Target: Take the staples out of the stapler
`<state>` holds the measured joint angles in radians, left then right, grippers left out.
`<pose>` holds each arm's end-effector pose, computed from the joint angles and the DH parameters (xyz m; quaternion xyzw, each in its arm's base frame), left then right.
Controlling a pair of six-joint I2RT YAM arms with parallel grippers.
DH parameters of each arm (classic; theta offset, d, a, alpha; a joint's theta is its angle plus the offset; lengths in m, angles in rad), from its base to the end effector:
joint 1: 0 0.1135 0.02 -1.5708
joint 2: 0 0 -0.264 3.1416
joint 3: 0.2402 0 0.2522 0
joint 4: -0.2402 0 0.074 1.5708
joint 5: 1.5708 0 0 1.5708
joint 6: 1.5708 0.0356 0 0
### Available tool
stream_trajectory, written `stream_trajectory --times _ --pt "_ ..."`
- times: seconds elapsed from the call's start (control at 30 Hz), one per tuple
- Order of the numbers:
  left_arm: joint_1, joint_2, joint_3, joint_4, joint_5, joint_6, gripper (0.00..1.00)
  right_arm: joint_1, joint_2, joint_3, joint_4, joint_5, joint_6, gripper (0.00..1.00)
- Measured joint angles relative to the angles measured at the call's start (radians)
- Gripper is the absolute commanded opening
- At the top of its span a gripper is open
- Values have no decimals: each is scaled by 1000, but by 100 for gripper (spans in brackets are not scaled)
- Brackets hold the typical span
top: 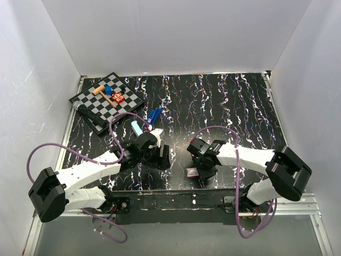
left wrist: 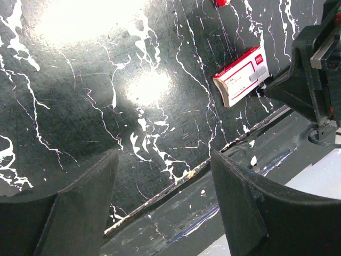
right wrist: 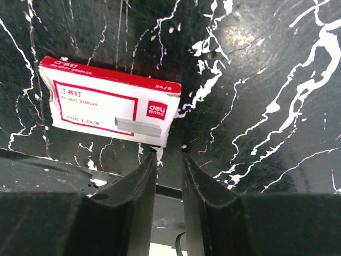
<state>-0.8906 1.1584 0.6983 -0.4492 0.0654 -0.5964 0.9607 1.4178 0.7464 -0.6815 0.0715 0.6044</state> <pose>0.1413 -0.1784 0.2139 0.1491 0.9335 -0.2425 0.2180 0.1353 0.1891 0.1621 -0.1722 0.9784 0.0514 0.1021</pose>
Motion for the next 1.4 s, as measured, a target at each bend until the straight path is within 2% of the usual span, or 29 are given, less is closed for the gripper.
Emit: stream_trajectory --times 0.7,1.13,1.4 --pt "0 -66 -17 -18 -33 -8 72 3 187 180 5 -7 -159 37" --pt "0 -87 -17 -35 -71 -10 73 3 344 373 11 -8 -193 37" --pt "0 -99 -17 -48 -93 -13 74 3 356 425 0 1 -199 38"
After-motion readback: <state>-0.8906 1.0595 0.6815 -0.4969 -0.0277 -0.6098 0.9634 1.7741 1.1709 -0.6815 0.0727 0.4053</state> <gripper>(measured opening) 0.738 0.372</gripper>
